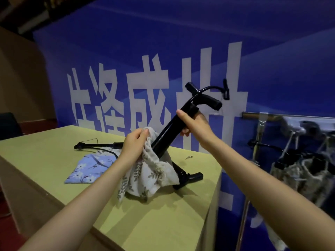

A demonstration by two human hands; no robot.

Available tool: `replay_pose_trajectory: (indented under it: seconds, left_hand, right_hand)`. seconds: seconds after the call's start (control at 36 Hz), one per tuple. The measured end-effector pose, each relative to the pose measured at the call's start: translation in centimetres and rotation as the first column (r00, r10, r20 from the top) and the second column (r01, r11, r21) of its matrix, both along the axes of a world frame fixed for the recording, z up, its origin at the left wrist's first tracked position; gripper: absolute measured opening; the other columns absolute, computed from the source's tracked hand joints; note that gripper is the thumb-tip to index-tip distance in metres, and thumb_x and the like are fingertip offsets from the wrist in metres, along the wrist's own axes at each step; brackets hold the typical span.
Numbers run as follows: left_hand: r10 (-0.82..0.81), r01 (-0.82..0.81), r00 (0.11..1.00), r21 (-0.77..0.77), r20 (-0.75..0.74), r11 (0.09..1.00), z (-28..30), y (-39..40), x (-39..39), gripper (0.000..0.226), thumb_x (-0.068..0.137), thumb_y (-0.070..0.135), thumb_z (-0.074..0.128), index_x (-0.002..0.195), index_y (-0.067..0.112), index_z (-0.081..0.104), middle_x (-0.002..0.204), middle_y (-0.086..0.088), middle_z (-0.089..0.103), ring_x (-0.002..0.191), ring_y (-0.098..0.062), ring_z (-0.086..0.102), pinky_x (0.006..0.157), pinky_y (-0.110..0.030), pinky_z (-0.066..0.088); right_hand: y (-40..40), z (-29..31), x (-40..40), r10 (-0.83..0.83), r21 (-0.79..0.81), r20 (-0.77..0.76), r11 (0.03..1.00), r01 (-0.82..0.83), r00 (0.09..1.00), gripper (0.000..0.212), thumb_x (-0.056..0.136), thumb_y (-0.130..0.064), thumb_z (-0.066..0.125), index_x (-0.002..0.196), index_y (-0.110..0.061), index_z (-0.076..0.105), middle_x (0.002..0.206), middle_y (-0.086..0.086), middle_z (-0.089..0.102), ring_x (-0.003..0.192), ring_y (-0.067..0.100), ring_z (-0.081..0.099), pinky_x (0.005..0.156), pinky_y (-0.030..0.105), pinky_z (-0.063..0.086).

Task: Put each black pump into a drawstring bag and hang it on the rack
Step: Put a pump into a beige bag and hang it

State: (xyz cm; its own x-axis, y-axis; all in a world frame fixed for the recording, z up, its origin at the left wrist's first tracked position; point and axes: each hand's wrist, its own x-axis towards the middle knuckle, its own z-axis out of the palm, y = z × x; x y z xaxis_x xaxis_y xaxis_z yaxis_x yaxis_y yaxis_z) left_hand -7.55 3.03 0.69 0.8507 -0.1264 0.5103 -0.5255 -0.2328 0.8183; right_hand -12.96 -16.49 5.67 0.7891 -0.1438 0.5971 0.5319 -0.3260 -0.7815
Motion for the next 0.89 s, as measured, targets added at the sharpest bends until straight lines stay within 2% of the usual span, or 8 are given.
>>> replay_pose_trajectory:
  seconds: [0.06,0.17,0.25,0.31,0.42,0.5,0.67,0.89]
  left_hand:
    - [-0.014,0.012,0.999,-0.044,-0.036,0.999,1.6,-0.8,-0.1,0.033,0.102,0.026,0.043,0.094,0.001,0.064,0.085,-0.015,0.069,0.079,-0.024,0.065,0.076,-0.038,0.052]
    - [-0.180,0.157,0.978,-0.198,-0.106,0.968,4.9,-2.3,-0.8,0.035,0.105,0.014,0.031,0.081,-0.002,0.050,0.049,-0.001,0.046,0.055,-0.011,0.053,0.057,-0.011,0.044]
    - [-0.388,0.287,0.906,-0.433,-0.167,0.855,6.8,-2.8,-1.2,0.030,0.105,0.014,0.035,0.111,-0.001,0.060,0.085,-0.008,0.067,0.083,-0.010,0.065,0.079,-0.018,0.051]
    - [-0.477,0.355,0.866,-0.484,-0.154,0.800,7.8,-2.8,-1.3,0.030,0.104,0.014,0.037,0.122,0.002,0.058,0.104,-0.008,0.068,0.091,-0.010,0.066,0.076,-0.017,0.054]
    - [-0.530,0.406,0.842,-0.529,-0.100,0.745,9.5,-3.1,-1.5,0.027,0.103,0.014,0.041,0.117,0.010,0.063,0.097,-0.007,0.074,0.088,-0.012,0.071,0.075,-0.023,0.057]
    - [-0.468,0.393,0.881,-0.448,-0.064,0.803,9.6,-3.2,-1.4,0.026,0.102,0.016,0.045,0.119,0.018,0.064,0.107,-0.011,0.071,0.096,-0.018,0.069,0.079,-0.028,0.056]
    - [-0.116,0.110,0.988,-0.061,-0.099,0.992,6.5,-2.7,-0.6,0.036,0.095,0.039,0.056,0.128,0.028,0.053,0.128,-0.003,0.056,0.113,-0.020,0.058,0.099,-0.042,0.049]
    - [0.055,-0.013,0.990,0.293,-0.133,0.956,3.0,-0.8,-3.8,0.047,0.081,0.063,0.060,0.092,0.018,0.049,0.084,-0.004,0.058,0.074,-0.018,0.057,0.061,-0.031,0.045]
  right_hand:
    - [0.4,0.3,-0.4,0.042,-0.083,-0.002,0.996,-0.042,0.999,0.032,0.093,-0.038,0.061,0.093,-0.005,0.061,0.073,0.013,0.069,0.056,0.020,0.062,0.052,0.027,0.048]
    - [0.4,0.7,-1.0,0.179,-0.201,-0.061,0.961,-0.188,0.982,0.010,0.091,-0.030,0.066,0.088,-0.020,0.063,0.076,-0.013,0.067,0.074,0.003,0.064,0.071,0.025,0.050]
    - [0.4,1.2,-1.2,0.181,-0.235,0.060,0.958,-0.162,0.982,0.013,0.089,-0.030,0.068,0.088,-0.039,0.058,0.094,-0.024,0.053,0.103,0.004,0.053,0.090,0.020,0.042]
    - [0.2,1.8,-1.3,0.196,-0.181,0.068,0.967,-0.181,0.978,0.017,0.084,-0.046,0.067,0.098,-0.045,0.057,0.111,-0.015,0.049,0.118,0.013,0.050,0.101,0.031,0.042]
    - [-0.1,2.8,-1.7,0.348,-0.023,-0.080,0.936,-0.351,0.934,0.029,0.086,-0.045,0.059,0.107,-0.026,0.063,0.105,-0.004,0.070,0.103,0.012,0.066,0.090,0.035,0.055]
    - [0.4,2.7,-1.6,0.236,-0.062,0.018,0.970,-0.234,0.972,0.013,0.092,-0.034,0.061,0.094,-0.023,0.066,0.086,-0.010,0.070,0.088,0.007,0.068,0.071,0.021,0.053]
    - [0.5,1.8,0.2,0.005,0.163,0.104,0.986,-0.022,0.995,0.013,0.088,-0.034,0.069,0.084,-0.024,0.063,0.078,-0.011,0.067,0.070,-0.002,0.064,0.066,0.018,0.048]
    - [1.1,1.1,0.8,-0.167,0.301,0.094,0.944,0.132,0.981,0.018,0.087,-0.041,0.068,0.088,-0.023,0.064,0.086,-0.006,0.070,0.081,0.005,0.067,0.066,0.017,0.053]
